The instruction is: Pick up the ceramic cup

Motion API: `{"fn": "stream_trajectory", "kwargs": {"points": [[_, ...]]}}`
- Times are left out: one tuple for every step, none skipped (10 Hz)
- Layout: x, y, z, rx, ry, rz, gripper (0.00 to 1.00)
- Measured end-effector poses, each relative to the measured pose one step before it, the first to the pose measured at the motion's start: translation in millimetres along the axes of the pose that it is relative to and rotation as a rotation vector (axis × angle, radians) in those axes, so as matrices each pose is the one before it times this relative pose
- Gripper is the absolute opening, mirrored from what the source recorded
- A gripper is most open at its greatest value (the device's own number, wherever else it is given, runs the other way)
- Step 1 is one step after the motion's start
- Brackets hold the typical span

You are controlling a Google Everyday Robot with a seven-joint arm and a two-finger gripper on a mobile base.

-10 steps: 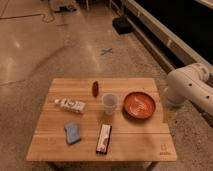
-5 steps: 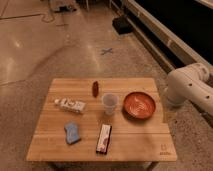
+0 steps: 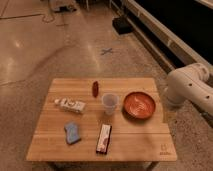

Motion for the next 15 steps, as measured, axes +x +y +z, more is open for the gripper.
{"fn": "stream_trajectory", "kwargs": {"points": [[-0.01,0.05,0.02,-0.00010,0.00007,-0.00008,0.65],[0.03,-0.02,0.01,0.00004,-0.00003,0.00010,0.65],[0.01,0.00,-0.01,0.00002,0.00006,-0.00002,0.65],[0.00,-0.02,-0.02,0.00007,-0.00002,0.00001,0.65],[-0.45,0.24,-0.22,0.00116,0.00111,-0.00253,0.65],[-4.26,-1.94,-0.68,0.00685,0.00166,-0.01432,0.65],[-11.52,-2.51,-0.89,0.00687,-0.00140,-0.02353,0.65],[-17.01,-3.08,-0.70,0.00561,-0.00051,-0.02177,0.65],[-8.57,-2.29,-1.01,0.00788,0.00169,-0.01647,0.65],[-3.79,-1.65,-0.90,0.00760,0.00265,-0.01885,0.65],[-8.54,-3.68,0.11,0.00937,0.00390,-0.03399,0.65],[-7.71,-2.55,1.55,0.00416,0.00034,-0.02024,0.65],[-14.09,-3.75,2.34,0.00427,-0.00021,-0.02594,0.65],[-26.73,-7.15,2.68,0.00741,-0.00003,-0.02994,0.65],[-16.39,-5.67,2.18,0.00493,0.00092,-0.02947,0.65]]}}
